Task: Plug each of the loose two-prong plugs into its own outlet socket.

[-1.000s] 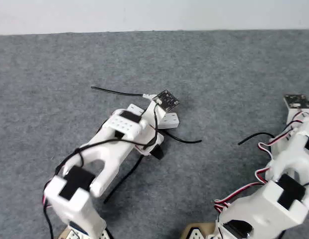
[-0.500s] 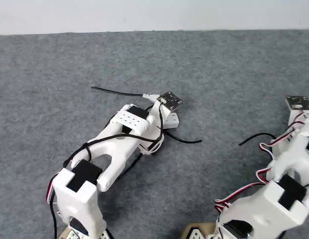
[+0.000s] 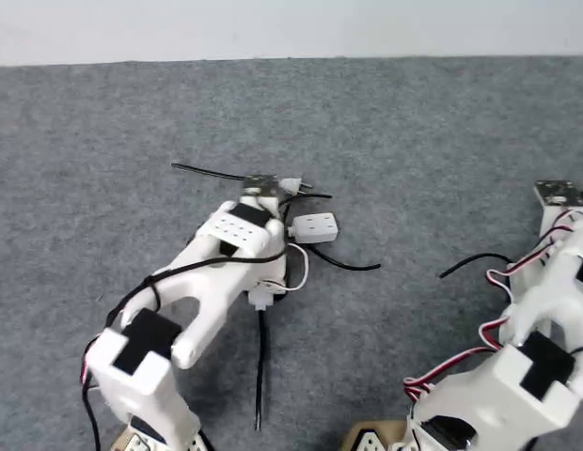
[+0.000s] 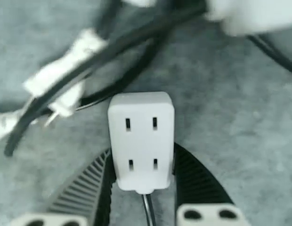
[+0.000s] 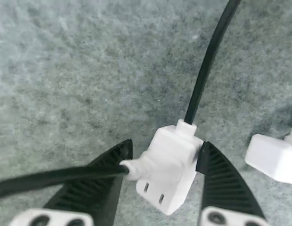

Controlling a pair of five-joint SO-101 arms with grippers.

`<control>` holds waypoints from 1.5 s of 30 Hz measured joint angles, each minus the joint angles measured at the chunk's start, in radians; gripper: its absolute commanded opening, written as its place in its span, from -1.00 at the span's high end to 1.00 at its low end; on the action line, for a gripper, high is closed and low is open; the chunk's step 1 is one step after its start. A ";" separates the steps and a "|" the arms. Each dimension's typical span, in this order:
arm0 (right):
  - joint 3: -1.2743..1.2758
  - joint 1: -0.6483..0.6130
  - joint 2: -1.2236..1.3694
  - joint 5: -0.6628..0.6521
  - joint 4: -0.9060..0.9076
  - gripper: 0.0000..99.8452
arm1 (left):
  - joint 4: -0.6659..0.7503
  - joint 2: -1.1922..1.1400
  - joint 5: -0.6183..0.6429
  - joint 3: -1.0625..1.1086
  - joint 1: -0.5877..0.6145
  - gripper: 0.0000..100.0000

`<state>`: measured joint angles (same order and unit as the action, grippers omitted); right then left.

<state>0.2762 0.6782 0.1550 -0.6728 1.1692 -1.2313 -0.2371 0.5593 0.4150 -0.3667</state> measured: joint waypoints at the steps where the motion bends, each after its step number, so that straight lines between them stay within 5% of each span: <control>1: 0.000 -0.002 -0.008 0.000 0.006 0.55 | 0.015 0.012 0.014 0.021 0.014 0.97; 10: 0.000 -0.041 -0.029 0.002 0.040 0.55 | 0.072 0.046 -0.026 0.086 0.092 0.36; 18: -0.074 -0.075 -0.092 0.049 0.161 0.55 | 0.078 0.137 -0.029 0.184 0.117 0.36; 27: -0.104 -0.227 -0.264 0.117 0.265 0.56 | 0.121 0.606 -0.204 0.460 0.141 0.36; 39: -0.104 -0.703 -0.315 0.043 0.261 0.56 | 0.147 0.773 -0.362 0.514 0.664 0.36; 45: -0.104 -0.925 -0.315 0.394 0.144 0.56 | 0.273 0.697 -0.382 0.543 0.867 0.36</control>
<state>0.1718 -0.2470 -0.1596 -0.2785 1.3134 -0.9582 0.4595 0.1772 0.9582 0.5002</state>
